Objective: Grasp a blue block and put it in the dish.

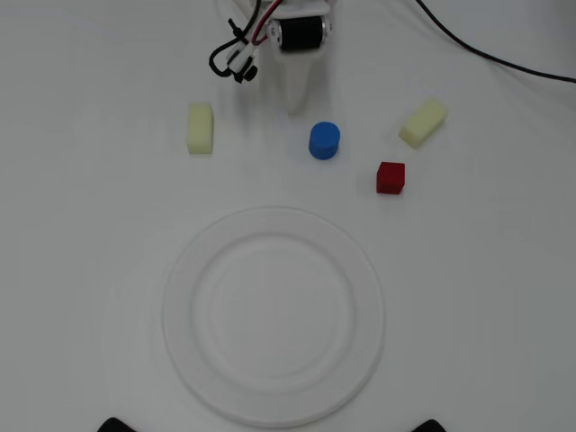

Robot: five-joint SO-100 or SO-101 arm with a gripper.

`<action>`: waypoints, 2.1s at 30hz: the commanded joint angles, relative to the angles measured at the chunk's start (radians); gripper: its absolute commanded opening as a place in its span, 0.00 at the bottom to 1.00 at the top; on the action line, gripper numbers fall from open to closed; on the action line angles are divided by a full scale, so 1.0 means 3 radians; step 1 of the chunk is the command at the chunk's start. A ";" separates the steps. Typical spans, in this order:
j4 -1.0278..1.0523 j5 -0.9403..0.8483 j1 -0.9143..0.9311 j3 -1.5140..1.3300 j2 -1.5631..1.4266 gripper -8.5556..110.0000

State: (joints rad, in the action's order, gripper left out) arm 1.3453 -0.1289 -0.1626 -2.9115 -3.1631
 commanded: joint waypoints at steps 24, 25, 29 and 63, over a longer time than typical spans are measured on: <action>0.0056 -0.0731 -0.0583 0.2388 0.3145 0.30; 0.0056 -0.0731 -0.0649 0.2393 0.3170 0.31; -0.0010 -0.0721 -0.0823 0.2465 0.3354 0.32; -0.0736 -0.0839 -0.0649 0.2802 0.4796 0.23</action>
State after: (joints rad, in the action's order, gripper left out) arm 1.1305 -0.3728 -0.3497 -2.1184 -1.7257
